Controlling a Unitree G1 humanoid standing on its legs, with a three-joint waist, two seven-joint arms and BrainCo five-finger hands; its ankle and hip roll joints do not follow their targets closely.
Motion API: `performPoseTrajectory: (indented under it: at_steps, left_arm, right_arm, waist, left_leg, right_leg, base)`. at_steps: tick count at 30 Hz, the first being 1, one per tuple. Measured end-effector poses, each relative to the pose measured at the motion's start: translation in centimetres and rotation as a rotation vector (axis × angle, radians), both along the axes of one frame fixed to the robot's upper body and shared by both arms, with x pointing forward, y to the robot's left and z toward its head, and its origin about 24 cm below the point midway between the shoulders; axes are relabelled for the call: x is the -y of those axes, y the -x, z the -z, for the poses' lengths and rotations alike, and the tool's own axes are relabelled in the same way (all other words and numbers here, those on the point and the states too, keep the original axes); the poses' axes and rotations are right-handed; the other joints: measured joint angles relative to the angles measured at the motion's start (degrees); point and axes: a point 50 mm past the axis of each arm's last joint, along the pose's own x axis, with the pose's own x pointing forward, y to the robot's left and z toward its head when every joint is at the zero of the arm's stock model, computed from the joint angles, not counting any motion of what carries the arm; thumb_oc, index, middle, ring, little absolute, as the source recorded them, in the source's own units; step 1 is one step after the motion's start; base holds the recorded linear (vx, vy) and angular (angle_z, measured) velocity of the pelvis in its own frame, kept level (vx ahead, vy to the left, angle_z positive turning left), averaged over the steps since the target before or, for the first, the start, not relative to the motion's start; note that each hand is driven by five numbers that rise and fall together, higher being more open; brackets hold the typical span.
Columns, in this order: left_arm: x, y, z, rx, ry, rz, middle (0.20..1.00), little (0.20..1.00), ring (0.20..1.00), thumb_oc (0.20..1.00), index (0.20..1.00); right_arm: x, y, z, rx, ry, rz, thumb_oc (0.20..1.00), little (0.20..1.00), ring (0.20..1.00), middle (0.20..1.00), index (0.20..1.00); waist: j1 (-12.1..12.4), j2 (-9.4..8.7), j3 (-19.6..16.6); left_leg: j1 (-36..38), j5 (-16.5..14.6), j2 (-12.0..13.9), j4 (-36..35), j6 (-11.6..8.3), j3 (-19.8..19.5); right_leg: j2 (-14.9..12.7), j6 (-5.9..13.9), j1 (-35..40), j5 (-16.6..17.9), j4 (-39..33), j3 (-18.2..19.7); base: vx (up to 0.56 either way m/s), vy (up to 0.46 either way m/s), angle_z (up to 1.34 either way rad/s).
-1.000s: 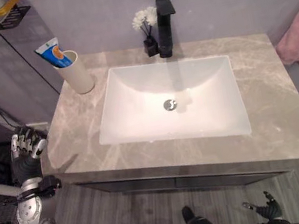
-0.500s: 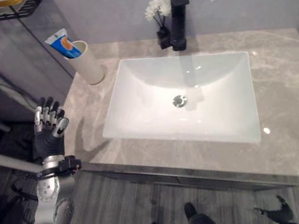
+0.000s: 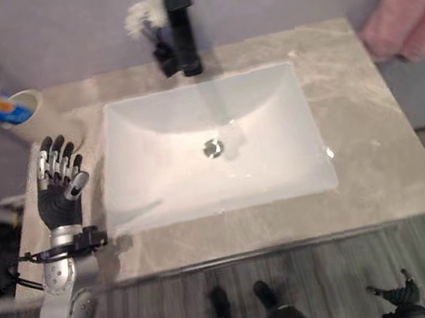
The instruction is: Put brush and paste in cup on sink, flatten towel.
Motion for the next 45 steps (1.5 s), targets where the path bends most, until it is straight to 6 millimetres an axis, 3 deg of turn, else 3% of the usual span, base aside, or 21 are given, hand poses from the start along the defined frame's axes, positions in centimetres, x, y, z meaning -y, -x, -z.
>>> performPoseTrajectory:
  at_steps: [2, 3, 4, 6, 9, 13, 18, 25, 26, 27, 29, 39, 45]
  left_arm:
    - [-0.6, 0.2, -0.5, 0.022, 0.003, -0.023, 1.0, 1.0, 1.0, 1.0, 1.0]
    - [-2.5, 1.1, -1.3, 0.052, -0.03, -0.094, 1.0, 1.0, 1.0, 1.0, 1.0]
    - [-2.9, 1.2, -1.6, 0.062, -0.035, -0.109, 1.0, 1.0, 1.0, 1.0, 1.0]
    - [-2.3, 0.7, -1.7, 0.067, -0.025, -0.094, 1.0, 1.0, 1.0, 1.0, 1.0]
    - [-3.0, 1.5, -1.6, 0.076, -0.022, -0.123, 1.0, 1.0, 1.0, 1.0, 1.0]
    - [-3.4, 2.7, -0.2, 0.019, -0.028, -0.137, 1.0, 1.0, 1.0, 1.0, 1.0]
    - [-4.5, 4.1, 1.2, -0.041, -0.039, -0.193, 1.0, 1.0, 1.0, 1.0, 1.0]
    - [-5.3, 5.5, 2.4, -0.108, -0.085, -0.242, 1.0, 1.0, 1.0, 1.0, 1.0]
    - [-5.4, 5.6, 2.4, -0.112, -0.087, -0.243, 0.9, 0.9, 0.9, 0.9, 0.9]
    - [-5.5, 6.2, 3.0, -0.153, -0.099, -0.243, 0.407, 0.407, 0.407, 0.407, 0.407]
    - [-5.7, 6.7, 3.6, -0.182, -0.107, -0.242, 0.2, 0.2, 0.2, 0.2, 0.2]
    - [-6.3, 8.6, 5.6, -0.322, -0.144, -0.226, 0.2, 0.2, 0.2, 0.2, 0.2]
    - [-6.8, 9.0, 5.4, -0.334, -0.178, -0.217, 0.2, 0.2, 0.2, 0.2, 0.2]
  right_arm:
    - [-1.2, -0.8, 0.0, 0.0, -0.001, -0.097, 1.0, 1.0, 1.0, 1.0, 1.0]
    - [-3.8, -3.6, -0.4, 0.034, -0.013, -0.263, 1.0, 1.0, 1.0, 1.0, 1.0]
    - [-4.4, -3.7, -0.4, 0.038, -0.018, -0.303, 1.0, 1.0, 1.0, 1.0, 1.0]
    - [-4.9, -2.9, 0.2, 0.01, -0.025, -0.329, 1.0, 1.0, 1.0, 1.0, 1.0]
    - [-5.1, -2.0, 1.0, -0.055, -0.023, -0.355, 1.0, 1.0, 1.0, 1.0, 1.0]
    - [-4.5, -1.1, 1.4, -0.101, -0.01, -0.336, 1.0, 1.0, 1.0, 1.0, 1.0]
    - [-2.7, 1.1, 1.8, -0.135, -0.029, -0.176, 1.0, 1.0, 1.0, 1.0, 1.0]
    - [-2.6, 2.1, 2.1, -0.155, -0.039, -0.159, 1.0, 1.0, 1.0, 1.0, 1.0]
    - [-2.6, 2.3, 2.1, -0.161, -0.04, -0.161, 1.0, 1.0, 1.0, 1.0, 1.0]
    - [-2.7, 3.0, 2.3, -0.182, -0.044, -0.165, 1.0, 1.0, 1.0, 1.0, 1.0]
    - [-2.8, 3.3, 2.5, -0.2, -0.049, -0.176, 1.0, 1.0, 1.0, 1.0, 1.0]
    - [-2.9, 1.5, 1.8, -0.148, -0.056, -0.221, 1.0, 1.0, 1.0, 1.0, 1.0]
    - [-2.6, 0.3, 1.3, -0.129, -0.041, -0.262, 1.0, 1.0, 1.0, 1.0, 1.0]
  waist:
    - [1.0, -0.75, 0.5]
    - [2.7, -2.92, 2.2]
    - [3.8, -3.3, 2.7]
    - [0.7, -3.15, 2.7]
    - [3.2, -4.51, 2.1]
    - [3.9, -4.5, 1.5]
    - [3.9, -5.14, -3.2]
    - [4.1, -3.83, -5.1]
    - [4.0, -3.69, -5.3]
    - [4.5, -2.94, -6.0]
    - [4.8, -2.32, -6.3]
    - [7.0, -1.2, -6.7]
    - [8.6, 0.02, -7.4]
  left_leg:
    - [0.0, -0.5, -0.9, 0.6, 0.52, 2.4]
    - [0.2, -1.8, -0.7, 2.0, 0.37, 6.8]
    - [0.5, -2.0, -0.6, 2.1, 0.2, 7.6]
    - [0.9, -2.8, -2.0, 2.8, -0.36, 2.6]
    - [2.6, -3.1, -2.5, 2.4, -0.62, 3.7]
    - [4.7, -3.3, -0.9, 1.9, -1.05, 3.6]
    - [5.1, -3.4, 1.1, 1.1, -2.11, 3.5]
    - [5.8, -2.5, 1.5, -0.7, -2.98, 2.5]
    - [5.8, -2.5, 1.5, -0.9, -2.99, 2.3]
    - [5.7, -2.0, 1.6, -2.1, -3.15, 1.8]
    - [5.6, -1.6, 1.6, -2.3, -3.14, 1.4]
    - [4.7, -0.6, 1.6, -2.3, -3.67, -2.2]
    - [2.8, -0.5, 1.7, -2.6, -4.19, -5.1]
  right_leg:
    - [-2.8, 1.34, -1.5, 0.5, 0.4, -3.0]
    - [-8.4, 3.25, -4.8, 1.5, 3.3, -20.5]
    - [-10.2, 2.81, -5.4, 1.6, 3.7, -26.7]
    - [-9.7, 4.44, 1.3, 4.2, -1.0, -21.5]
    - [-10.0, 5.3, 4.8, 2.9, -3.9, -20.2]
    - [-8.3, 5.2, 8.0, 3.8, -6.7, -20.4]
    - [-6.3, 4.13, 8.7, 4.4, -8.4, -20.3]
    - [-5.6, 3.54, 9.1, 4.0, -8.4, -21.1]
    - [-5.6, 3.47, 9.1, 4.0, -8.4, -21.2]
    - [-5.5, 3.33, 8.7, 3.9, -8.4, -21.6]
    - [-5.4, 3.29, 8.6, 3.8, -8.4, -22.2]
    - [-5.2, 2.72, 9.4, 3.3, -8.4, -25.6]
    - [-5.0, 2.29, 9.2, 2.9, -8.4, -28.4]
  base:
    - [-0.11, 0.028, -1.3]
    - [-0.03, -0.032, -1.4]
    - [0.05, 0.016, -0.98]
    - [0.07, 0.026, 0.57]
    - [0.08, -0.002, 0.05]
    - [0.08, -0.052, -0.04]
    - [0.06, -0.041, -0.04]
    - [0.01, -0.016, 0.04]
    - [0.01, -0.009, 0.14]
    - [0.01, -0.01, 0.12]
    - [0.01, -0.014, 0.15]
    - [0.0, -0.019, 0.18]
    - [0.0, -0.022, 0.25]
